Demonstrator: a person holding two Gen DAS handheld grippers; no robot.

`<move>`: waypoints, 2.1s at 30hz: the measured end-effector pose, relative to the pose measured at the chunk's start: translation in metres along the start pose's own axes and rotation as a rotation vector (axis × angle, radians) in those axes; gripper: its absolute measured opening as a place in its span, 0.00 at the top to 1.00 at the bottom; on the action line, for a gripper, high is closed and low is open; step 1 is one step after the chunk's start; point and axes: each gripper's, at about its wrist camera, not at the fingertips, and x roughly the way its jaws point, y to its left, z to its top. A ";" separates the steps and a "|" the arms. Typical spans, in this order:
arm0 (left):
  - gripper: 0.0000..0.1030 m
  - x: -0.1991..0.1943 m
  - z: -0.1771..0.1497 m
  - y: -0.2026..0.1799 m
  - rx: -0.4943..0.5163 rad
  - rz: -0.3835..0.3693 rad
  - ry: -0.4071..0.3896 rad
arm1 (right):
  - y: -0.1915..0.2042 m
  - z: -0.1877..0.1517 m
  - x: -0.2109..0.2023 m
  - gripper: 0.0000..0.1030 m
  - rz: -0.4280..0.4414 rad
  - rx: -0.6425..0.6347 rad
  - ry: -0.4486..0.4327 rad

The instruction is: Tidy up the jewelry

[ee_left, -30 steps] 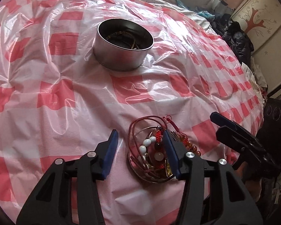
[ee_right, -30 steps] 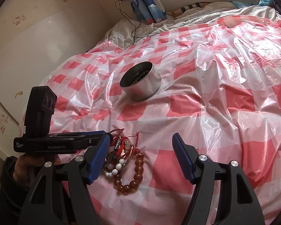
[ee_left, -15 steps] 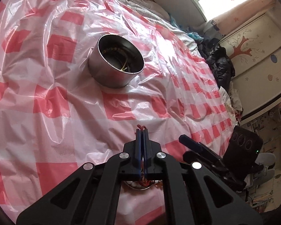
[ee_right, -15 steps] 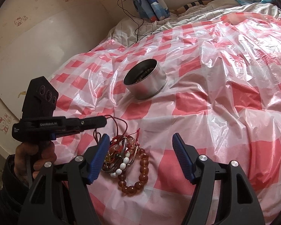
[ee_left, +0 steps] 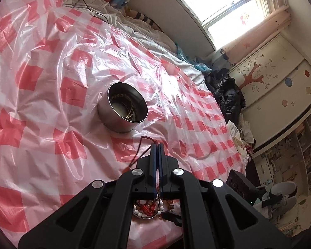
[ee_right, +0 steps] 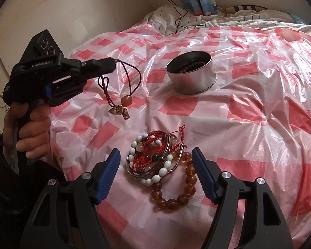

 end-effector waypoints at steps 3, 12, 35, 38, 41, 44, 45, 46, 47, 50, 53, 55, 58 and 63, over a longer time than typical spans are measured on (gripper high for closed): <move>0.98 0.000 -0.001 0.000 0.006 0.008 0.004 | -0.008 0.000 0.004 0.33 0.055 0.059 0.006; 0.98 0.000 -0.002 -0.001 0.011 0.008 0.004 | -0.042 0.006 -0.002 0.33 0.158 0.261 -0.050; 0.98 -0.005 -0.001 -0.003 0.006 -0.008 -0.012 | -0.001 0.013 0.019 0.71 0.064 0.034 -0.017; 0.98 -0.005 -0.001 -0.004 0.010 -0.013 -0.011 | -0.011 0.017 0.014 0.71 0.080 0.077 -0.050; 0.98 -0.004 0.000 -0.006 0.015 -0.018 -0.007 | -0.015 0.017 0.021 0.71 0.044 0.083 -0.015; 0.98 -0.004 0.000 -0.006 0.014 -0.019 -0.007 | -0.017 0.015 0.027 0.73 0.024 0.086 0.010; 0.98 -0.004 0.000 -0.006 0.014 -0.018 -0.007 | -0.018 0.015 0.027 0.77 0.020 0.087 0.011; 0.98 -0.004 0.000 -0.006 0.014 -0.017 -0.007 | -0.019 0.015 0.026 0.85 0.012 0.086 0.013; 0.98 -0.004 0.000 -0.006 0.013 -0.017 -0.006 | -0.019 0.014 0.026 0.89 0.010 0.086 0.015; 0.98 -0.004 0.001 -0.005 0.008 -0.014 -0.008 | -0.015 0.013 0.021 0.93 0.018 0.068 0.004; 0.98 -0.004 0.001 -0.004 0.005 -0.010 -0.010 | -0.010 0.015 0.012 0.93 0.054 0.068 -0.022; 0.98 -0.004 0.001 -0.002 0.003 -0.006 -0.012 | -0.009 0.016 0.005 0.93 0.085 0.076 -0.039; 0.98 -0.004 0.001 -0.001 -0.001 -0.003 -0.013 | -0.007 0.018 -0.005 0.94 0.138 0.084 -0.064; 0.98 -0.004 0.001 0.000 0.000 -0.003 -0.013 | -0.006 0.022 -0.022 0.98 0.190 0.095 -0.107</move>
